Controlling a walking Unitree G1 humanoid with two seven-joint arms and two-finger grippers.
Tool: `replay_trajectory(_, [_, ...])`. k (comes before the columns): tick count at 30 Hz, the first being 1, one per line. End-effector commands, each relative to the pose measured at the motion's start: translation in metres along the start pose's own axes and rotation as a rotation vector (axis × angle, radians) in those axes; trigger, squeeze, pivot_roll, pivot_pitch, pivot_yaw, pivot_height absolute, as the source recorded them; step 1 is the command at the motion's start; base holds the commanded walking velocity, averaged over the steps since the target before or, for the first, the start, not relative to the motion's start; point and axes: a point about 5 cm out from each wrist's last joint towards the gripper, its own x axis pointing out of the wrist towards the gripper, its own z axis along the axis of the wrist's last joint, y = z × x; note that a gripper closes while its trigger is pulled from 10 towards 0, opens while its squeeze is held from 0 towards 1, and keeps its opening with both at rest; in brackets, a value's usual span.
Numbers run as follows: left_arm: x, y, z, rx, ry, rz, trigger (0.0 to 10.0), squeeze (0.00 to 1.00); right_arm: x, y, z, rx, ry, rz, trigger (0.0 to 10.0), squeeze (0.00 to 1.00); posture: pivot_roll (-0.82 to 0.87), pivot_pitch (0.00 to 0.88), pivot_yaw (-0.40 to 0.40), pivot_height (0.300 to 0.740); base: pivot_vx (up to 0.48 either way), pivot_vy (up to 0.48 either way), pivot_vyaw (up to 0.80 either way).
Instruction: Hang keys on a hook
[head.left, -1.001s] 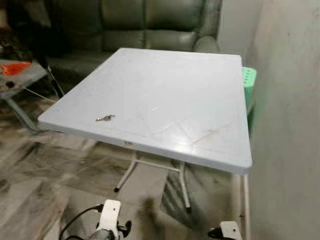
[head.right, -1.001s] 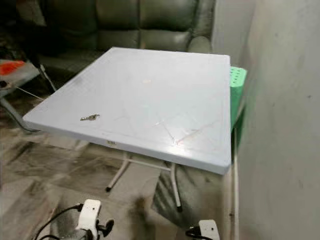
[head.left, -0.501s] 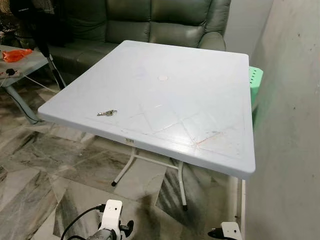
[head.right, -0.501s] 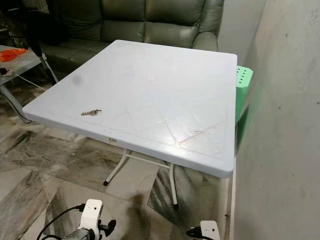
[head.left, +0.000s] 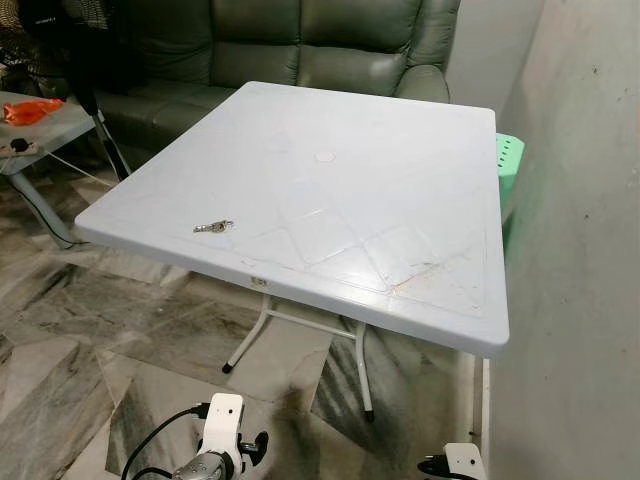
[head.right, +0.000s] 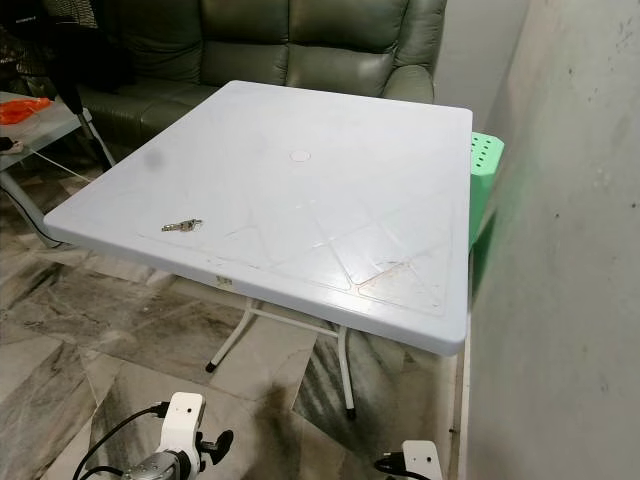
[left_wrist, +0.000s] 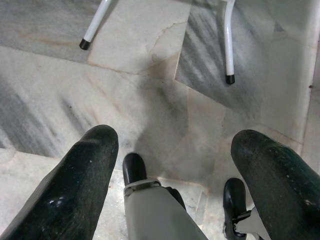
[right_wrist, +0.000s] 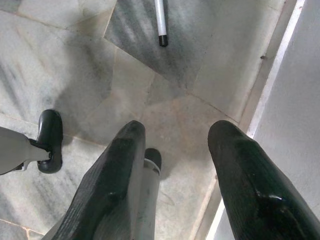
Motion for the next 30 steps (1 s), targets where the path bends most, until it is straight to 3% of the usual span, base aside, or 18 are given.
replay_trajectory(1, [-0.0009, 0.0034, -0.0020, -0.013, 0.006, 0.013, 10.0, 0.00, -0.0007, -0.0021, -0.0005, 0.014, -0.007, -0.005, 10.0, 0.00, -0.04, 0.000, -0.008, 0.740, 0.000, 0.000, 0.00])
replay_trajectory(8, [-0.0014, 0.0033, -0.0043, -0.019, 0.012, 0.014, 10.0, 0.00, -0.0019, -0.0034, -0.0043, 0.018, 0.003, -0.008, 10.0, 0.00, -0.04, 0.000, -0.012, 0.740, 0.000, 0.178, 0.00])
replay_trajectory(30, [-0.0004, 0.0018, -0.0012, -0.025, 0.004, 0.014, 10.0, 0.00, -0.0022, -0.0046, -0.0053, 0.019, 0.009, -0.010, 10.0, 0.00, -0.04, 0.000, -0.017, 0.740, 0.000, 0.429, 0.00])
